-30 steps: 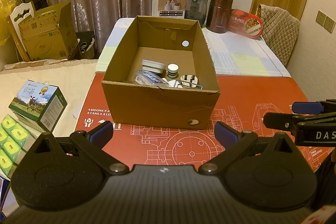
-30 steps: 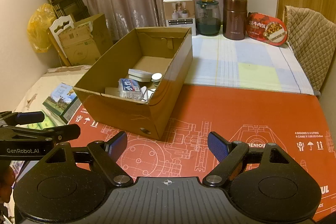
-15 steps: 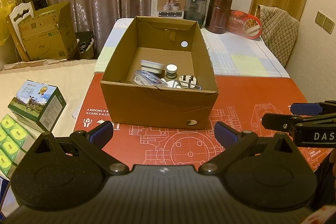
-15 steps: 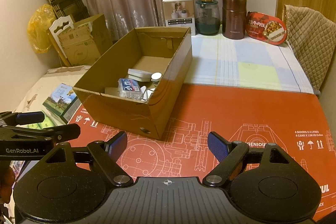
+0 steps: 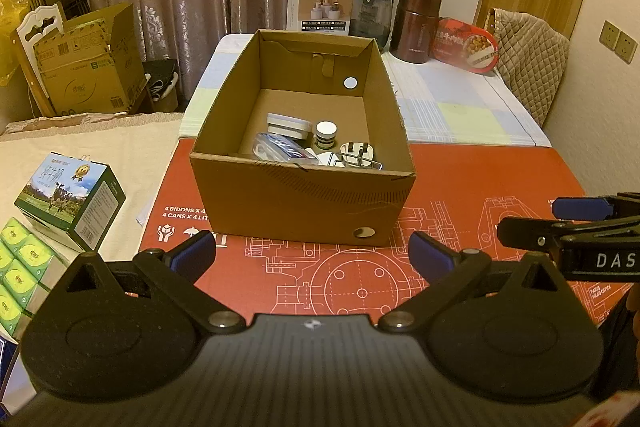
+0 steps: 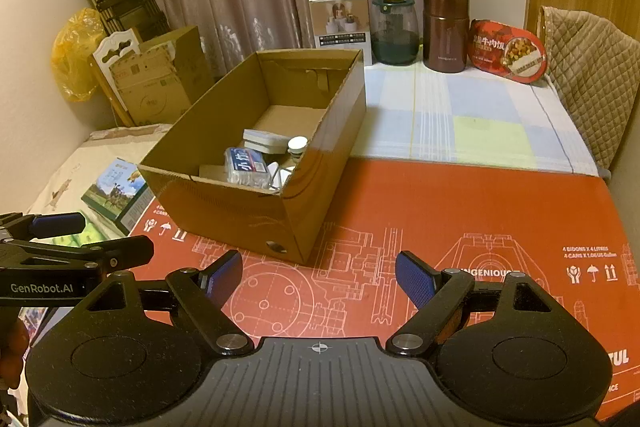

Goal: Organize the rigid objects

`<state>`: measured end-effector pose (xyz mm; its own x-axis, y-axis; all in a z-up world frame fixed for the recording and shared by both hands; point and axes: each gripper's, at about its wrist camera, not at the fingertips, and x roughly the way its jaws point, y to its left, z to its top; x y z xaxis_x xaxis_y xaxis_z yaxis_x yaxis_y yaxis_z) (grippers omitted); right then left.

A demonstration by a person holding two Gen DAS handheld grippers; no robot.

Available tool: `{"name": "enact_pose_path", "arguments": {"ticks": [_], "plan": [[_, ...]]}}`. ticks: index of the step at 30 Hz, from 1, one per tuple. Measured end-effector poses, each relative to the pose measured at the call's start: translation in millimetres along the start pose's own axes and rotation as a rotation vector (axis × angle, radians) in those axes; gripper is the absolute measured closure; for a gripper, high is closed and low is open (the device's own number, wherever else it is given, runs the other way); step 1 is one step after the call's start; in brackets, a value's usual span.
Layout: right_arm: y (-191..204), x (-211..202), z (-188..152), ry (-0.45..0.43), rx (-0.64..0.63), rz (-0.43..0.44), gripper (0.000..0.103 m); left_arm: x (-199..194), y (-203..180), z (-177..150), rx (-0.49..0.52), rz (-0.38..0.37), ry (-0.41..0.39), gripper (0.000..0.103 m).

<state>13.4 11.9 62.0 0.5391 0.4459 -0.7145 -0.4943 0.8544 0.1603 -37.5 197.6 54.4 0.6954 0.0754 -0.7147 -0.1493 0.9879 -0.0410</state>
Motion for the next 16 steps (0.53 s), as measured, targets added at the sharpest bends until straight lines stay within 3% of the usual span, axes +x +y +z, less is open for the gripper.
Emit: {"name": "enact_pose_path", "arguments": {"ticks": [16], "plan": [[-0.4, 0.6, -4.3, -0.006, 0.004, -0.001, 0.022, 0.0, -0.8, -2.1, -0.025, -0.017, -0.020, 0.002]]}}
